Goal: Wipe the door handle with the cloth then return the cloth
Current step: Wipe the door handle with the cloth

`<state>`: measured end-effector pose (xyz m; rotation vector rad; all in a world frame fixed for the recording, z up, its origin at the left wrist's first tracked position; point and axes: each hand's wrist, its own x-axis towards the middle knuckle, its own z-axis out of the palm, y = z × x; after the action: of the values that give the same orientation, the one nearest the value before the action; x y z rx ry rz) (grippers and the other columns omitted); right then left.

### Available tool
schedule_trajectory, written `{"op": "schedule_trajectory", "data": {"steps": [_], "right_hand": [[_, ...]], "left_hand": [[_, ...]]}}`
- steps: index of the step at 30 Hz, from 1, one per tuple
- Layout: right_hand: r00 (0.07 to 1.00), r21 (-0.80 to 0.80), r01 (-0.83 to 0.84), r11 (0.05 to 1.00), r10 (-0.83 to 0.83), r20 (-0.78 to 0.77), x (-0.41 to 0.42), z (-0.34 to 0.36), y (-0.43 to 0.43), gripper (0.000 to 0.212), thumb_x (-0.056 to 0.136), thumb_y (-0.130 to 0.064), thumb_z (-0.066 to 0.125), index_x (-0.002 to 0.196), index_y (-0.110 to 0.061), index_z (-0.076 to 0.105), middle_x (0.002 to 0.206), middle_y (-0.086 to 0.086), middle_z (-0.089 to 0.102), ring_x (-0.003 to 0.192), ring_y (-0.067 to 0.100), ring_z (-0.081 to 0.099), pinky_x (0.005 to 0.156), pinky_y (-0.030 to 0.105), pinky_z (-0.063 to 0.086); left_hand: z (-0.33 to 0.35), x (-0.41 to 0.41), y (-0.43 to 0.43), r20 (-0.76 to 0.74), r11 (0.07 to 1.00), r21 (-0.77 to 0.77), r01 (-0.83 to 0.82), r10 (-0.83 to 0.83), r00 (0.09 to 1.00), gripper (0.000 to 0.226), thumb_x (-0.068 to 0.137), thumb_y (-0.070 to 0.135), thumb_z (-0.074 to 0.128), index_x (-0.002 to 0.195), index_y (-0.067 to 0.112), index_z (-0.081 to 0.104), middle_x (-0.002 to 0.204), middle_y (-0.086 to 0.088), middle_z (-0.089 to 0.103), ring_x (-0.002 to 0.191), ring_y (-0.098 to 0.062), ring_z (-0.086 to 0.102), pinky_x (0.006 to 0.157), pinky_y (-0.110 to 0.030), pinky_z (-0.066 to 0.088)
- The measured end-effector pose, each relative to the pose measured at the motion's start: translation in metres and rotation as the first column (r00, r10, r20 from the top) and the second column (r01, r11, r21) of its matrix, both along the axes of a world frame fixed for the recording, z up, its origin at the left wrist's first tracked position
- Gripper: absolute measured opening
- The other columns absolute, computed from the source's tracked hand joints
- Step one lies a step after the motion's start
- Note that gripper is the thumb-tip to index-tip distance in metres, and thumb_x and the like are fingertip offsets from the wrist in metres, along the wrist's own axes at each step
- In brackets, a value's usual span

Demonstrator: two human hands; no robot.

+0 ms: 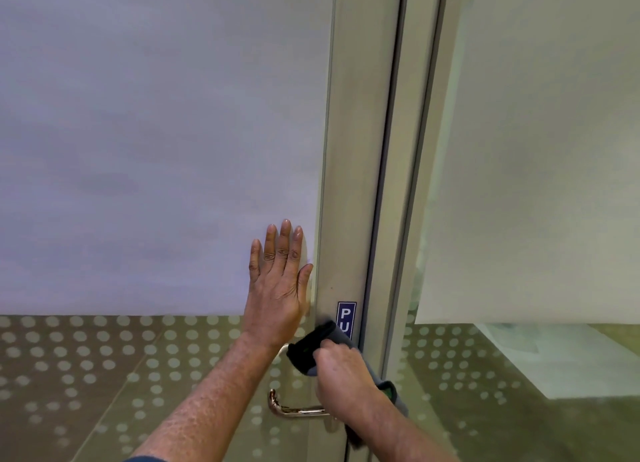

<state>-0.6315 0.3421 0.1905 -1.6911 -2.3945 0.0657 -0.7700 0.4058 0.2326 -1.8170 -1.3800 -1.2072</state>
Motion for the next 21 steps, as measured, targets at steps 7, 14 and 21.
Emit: {"op": "schedule_trajectory", "data": {"steps": [7,14,21], "right_hand": [[0.874,-0.268,-0.036,0.963,-0.1,-0.475,0.058,0.0,-0.03,0.02,0.085,-0.021,0.063,0.101,-0.02,0.075,0.099,-0.003,0.078,0.092,0.007,0.07,0.082,0.021,0.053],[0.374,-0.153,0.05,0.987,-0.161,-0.913,0.101,0.0,-0.063,0.022,0.087,0.001,0.071,0.094,-0.017,0.082,0.088,0.0,0.082,0.085,0.005,0.074,0.074,0.017,0.054],[0.726,0.061,0.28,0.958,-0.171,-0.666,0.071,-0.058,-0.055,0.029,0.089,-0.018,0.071,0.117,-0.018,0.071,0.104,-0.004,0.07,0.099,0.014,0.067,0.089,0.029,0.053]], "left_hand": [[0.001,-0.001,-0.005,-0.02,1.0,-0.019,-0.015,0.015,1.0,0.06,0.109,0.032,0.034,0.164,0.012,0.021,0.174,-0.009,0.014,0.161,-0.028,0.01,0.13,-0.051,0.007],[0.0,-0.001,-0.002,-0.018,1.0,-0.006,-0.015,0.015,1.0,0.06,0.109,0.031,0.036,0.164,0.012,0.021,0.173,-0.01,0.015,0.161,-0.029,0.01,0.131,-0.047,0.001],[-0.001,-0.001,0.003,-0.015,1.0,-0.004,-0.01,0.01,1.0,0.061,0.11,0.03,0.039,0.164,0.011,0.02,0.174,-0.012,0.015,0.161,-0.031,0.01,0.131,-0.051,0.005]]}}
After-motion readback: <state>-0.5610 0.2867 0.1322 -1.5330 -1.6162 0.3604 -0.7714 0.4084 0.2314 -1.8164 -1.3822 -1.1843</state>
